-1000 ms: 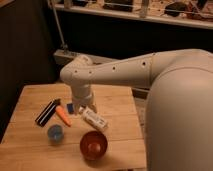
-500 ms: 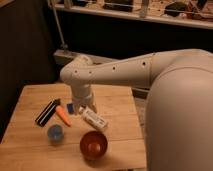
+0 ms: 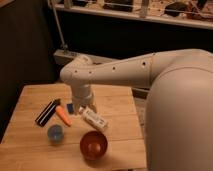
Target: Place the ceramic cup in the ceramic bowl
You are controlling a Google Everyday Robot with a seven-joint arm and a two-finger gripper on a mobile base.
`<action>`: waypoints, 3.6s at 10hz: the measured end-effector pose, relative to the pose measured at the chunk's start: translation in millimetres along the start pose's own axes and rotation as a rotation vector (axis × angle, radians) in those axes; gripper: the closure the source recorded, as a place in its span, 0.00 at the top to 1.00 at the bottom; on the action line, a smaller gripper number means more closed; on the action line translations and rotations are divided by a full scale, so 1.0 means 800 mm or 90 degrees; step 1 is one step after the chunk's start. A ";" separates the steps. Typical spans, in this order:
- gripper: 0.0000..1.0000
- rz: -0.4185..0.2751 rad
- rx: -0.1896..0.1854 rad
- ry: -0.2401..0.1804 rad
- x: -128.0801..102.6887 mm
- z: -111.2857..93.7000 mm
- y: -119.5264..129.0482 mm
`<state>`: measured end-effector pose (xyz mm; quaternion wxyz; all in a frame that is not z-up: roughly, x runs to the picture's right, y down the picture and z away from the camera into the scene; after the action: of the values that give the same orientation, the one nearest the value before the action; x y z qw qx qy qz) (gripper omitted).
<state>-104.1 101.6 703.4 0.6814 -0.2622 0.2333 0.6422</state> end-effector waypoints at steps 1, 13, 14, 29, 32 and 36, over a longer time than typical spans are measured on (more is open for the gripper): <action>0.65 0.000 0.000 0.000 0.000 0.000 0.000; 0.65 0.000 0.000 0.000 0.000 0.000 0.000; 0.65 0.000 0.000 0.000 0.000 0.000 0.000; 0.65 -0.173 -0.056 -0.064 0.042 -0.004 0.098; 0.65 -0.199 -0.057 -0.046 0.046 0.017 0.121; 0.65 -0.236 -0.054 -0.042 0.045 0.042 0.141</action>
<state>-215.2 155.2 698.5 0.7837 -0.3080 0.1313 0.5232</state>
